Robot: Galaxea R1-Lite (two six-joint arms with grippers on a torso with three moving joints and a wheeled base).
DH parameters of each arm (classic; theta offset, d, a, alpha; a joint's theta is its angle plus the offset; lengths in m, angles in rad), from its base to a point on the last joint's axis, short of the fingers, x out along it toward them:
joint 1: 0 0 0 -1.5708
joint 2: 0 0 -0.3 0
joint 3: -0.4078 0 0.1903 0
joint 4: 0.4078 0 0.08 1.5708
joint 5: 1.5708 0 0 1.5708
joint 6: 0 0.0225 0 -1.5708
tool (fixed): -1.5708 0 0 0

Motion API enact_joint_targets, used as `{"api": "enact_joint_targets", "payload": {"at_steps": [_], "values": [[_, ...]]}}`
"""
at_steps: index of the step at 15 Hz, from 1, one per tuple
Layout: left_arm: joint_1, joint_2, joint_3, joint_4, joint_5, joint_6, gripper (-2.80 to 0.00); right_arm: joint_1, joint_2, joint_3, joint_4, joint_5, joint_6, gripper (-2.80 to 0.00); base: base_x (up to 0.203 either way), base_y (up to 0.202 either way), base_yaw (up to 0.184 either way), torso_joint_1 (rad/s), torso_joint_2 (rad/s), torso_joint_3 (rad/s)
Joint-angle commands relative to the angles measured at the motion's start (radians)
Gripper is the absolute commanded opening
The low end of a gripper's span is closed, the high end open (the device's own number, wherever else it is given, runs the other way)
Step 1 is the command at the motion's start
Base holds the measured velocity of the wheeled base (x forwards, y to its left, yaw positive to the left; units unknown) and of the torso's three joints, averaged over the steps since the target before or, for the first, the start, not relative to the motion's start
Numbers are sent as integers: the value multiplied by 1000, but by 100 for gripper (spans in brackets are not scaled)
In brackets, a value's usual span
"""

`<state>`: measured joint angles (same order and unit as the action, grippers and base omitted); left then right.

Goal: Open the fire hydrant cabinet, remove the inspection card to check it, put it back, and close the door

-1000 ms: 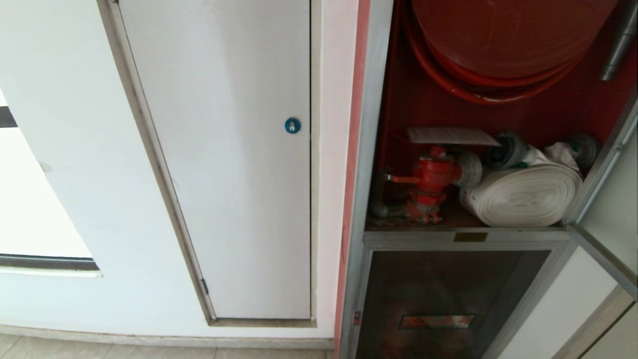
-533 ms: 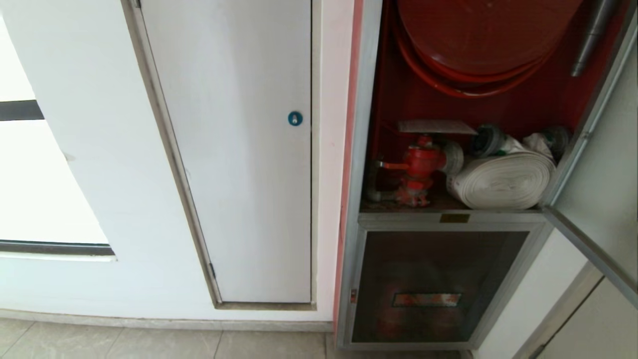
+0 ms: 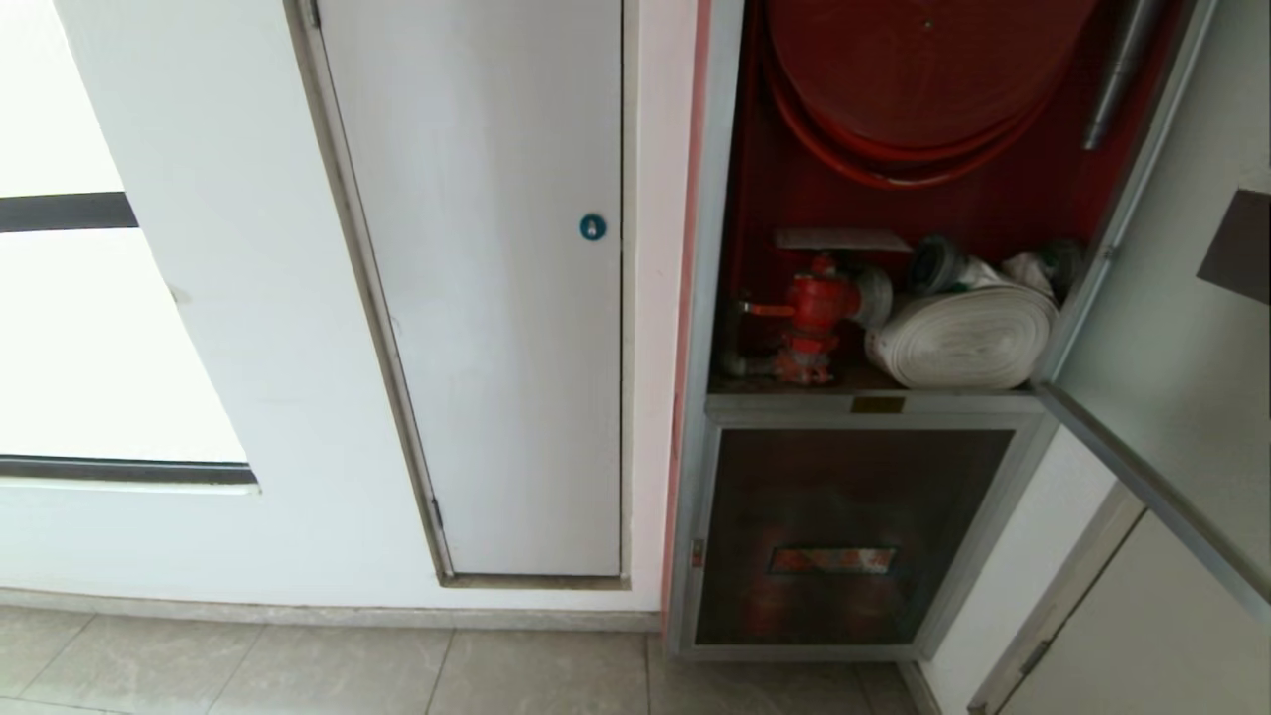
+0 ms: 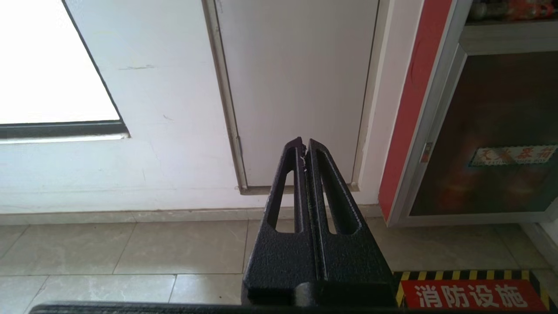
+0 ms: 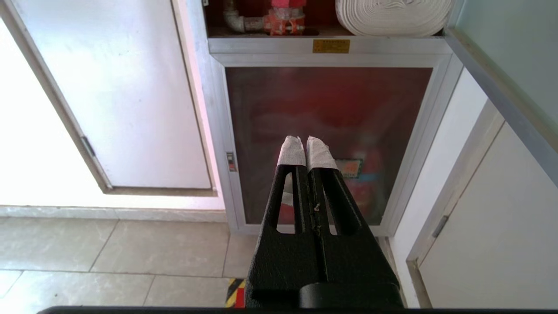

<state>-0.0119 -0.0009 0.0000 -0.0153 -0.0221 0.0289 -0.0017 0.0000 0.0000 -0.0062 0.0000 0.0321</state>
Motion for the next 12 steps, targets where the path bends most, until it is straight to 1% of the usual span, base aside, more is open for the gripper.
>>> {"api": "enact_joint_targets", "payload": {"at_steps": [1, 6, 8, 12], "values": [[0, 1, 12, 0, 1, 0, -280, 0, 0, 2, 0, 0, 0, -280, 0, 0, 0, 0, 0, 0], [0, 1, 12, 0, 1, 0, -280, 0, 0, 2, 0, 0, -1, -280, 0, 0, 0, 0, 0, 0], [0, 1, 12, 0, -1, 0, -280, 0, 0, 2, 0, 3, -17, -280, 0, 0, 0, 0, 0, 0], [0, 1, 12, 0, 1, 0, -280, 0, 0, 2, 2, -21, -9, -280, 0, 0, 0, 0, 0, 0]]}}
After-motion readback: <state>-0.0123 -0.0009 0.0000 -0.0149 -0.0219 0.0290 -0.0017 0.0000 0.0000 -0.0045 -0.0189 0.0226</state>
